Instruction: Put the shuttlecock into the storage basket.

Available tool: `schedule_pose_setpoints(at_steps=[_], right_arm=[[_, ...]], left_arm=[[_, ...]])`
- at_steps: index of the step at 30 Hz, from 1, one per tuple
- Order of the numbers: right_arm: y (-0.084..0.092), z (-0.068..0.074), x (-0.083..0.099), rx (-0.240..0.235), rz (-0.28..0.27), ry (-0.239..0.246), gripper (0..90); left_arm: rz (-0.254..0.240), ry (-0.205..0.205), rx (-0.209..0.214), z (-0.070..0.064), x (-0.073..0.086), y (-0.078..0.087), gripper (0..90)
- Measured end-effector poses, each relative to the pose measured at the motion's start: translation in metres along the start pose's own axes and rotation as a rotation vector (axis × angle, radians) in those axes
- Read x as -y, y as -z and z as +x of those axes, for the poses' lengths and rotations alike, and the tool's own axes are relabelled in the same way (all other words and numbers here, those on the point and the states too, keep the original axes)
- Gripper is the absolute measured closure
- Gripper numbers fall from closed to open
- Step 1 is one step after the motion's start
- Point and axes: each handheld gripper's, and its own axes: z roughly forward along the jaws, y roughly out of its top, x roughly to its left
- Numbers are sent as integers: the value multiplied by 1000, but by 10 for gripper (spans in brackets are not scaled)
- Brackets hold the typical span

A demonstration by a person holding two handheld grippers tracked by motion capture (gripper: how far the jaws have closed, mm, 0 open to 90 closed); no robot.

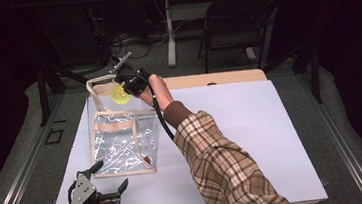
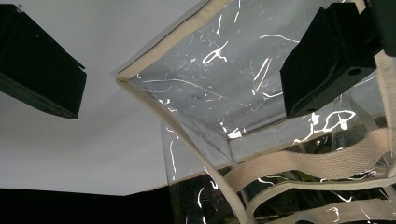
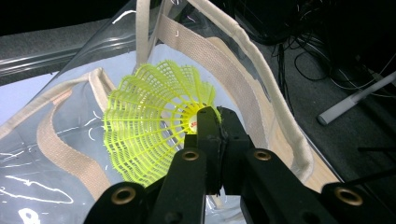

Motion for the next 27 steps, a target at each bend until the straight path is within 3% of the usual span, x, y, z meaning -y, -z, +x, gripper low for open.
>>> schedule_pose_setpoints(at_steps=[27], right_arm=[[-11, 0, -2, 29, 40, -7, 890]], left_arm=[[-1, 1, 0, 0, 0, 1, 0]])
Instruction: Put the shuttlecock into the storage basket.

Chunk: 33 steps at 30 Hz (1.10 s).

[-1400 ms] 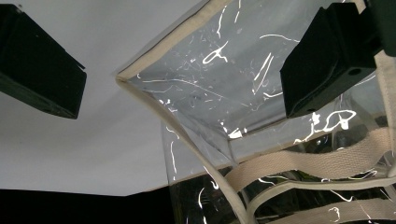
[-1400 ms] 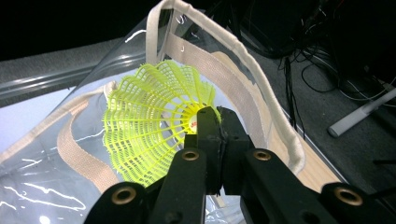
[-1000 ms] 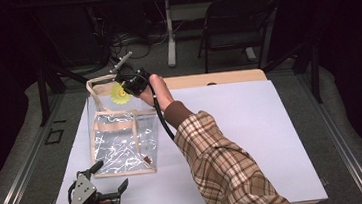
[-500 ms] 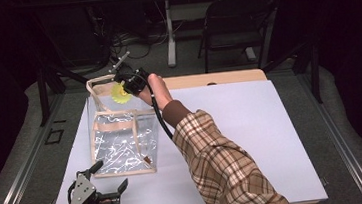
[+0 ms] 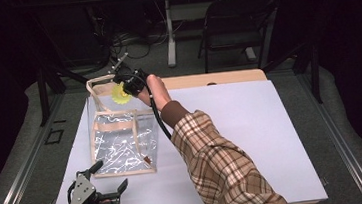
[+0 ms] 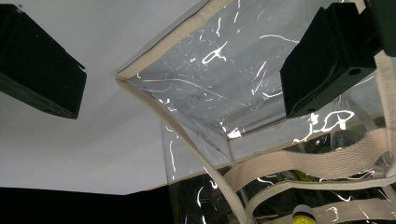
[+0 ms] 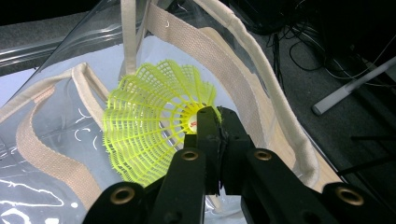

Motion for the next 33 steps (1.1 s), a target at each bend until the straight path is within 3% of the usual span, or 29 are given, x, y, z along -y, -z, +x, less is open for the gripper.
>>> schedule_pose_setpoints(at_steps=[33], right_arm=[[-15, 8, -3, 26, 67, 17, 889]], left_arm=[[-2, 5, 1, 0, 0, 1, 1]])
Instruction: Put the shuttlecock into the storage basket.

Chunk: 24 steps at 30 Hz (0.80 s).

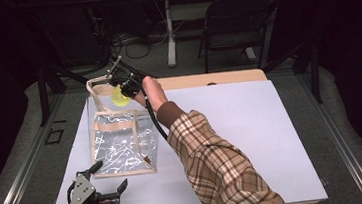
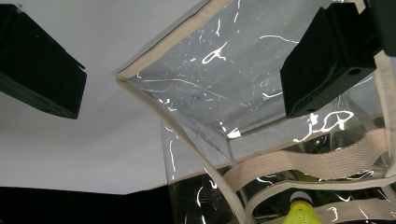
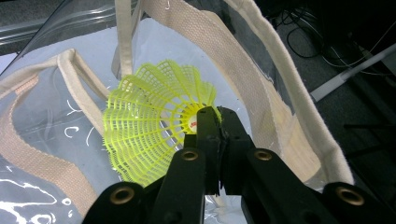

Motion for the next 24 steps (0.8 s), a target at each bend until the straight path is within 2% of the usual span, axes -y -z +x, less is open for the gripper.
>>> schedule_pose_setpoints(at_steps=[8, 20, 24], right_arm=[[-4, 1, -1, 13, 23, -4, 889], [-4, 2, -3, 12, 23, -10, 881], [-4, 3, -3, 8, 15, -10, 814]], left_arm=[[0, 0, 0, 0, 0, 0, 1], [-1, -1, 0, 0, 0, 0, 1], [-2, 0, 0, 0, 0, 0, 1]])
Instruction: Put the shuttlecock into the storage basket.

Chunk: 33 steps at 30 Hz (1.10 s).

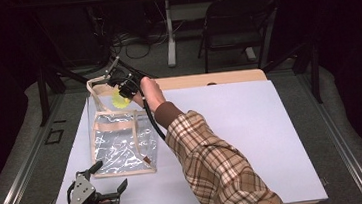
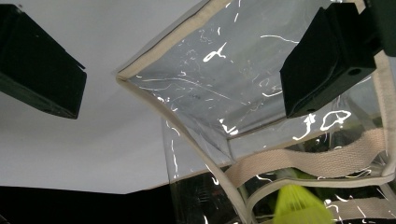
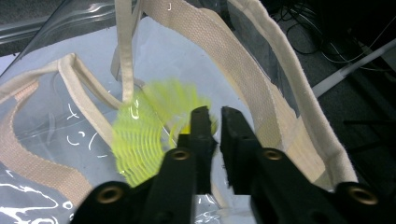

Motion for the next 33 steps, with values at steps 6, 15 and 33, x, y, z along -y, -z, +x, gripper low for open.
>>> schedule_pose_setpoints(at_steps=[6, 15, 33], right_arm=[[4, 2, -1, -23, -21, -6, 664], [24, 3, -3, -97, -66, -9, 425], [61, -16, 18, -177, -112, -51, 97]], left_arm=[[0, -1, 0, 0, 0, 0, 1], [2, 1, 0, 0, 0, 0, 1], [7, -3, -1, -1, -1, -3, 1]])
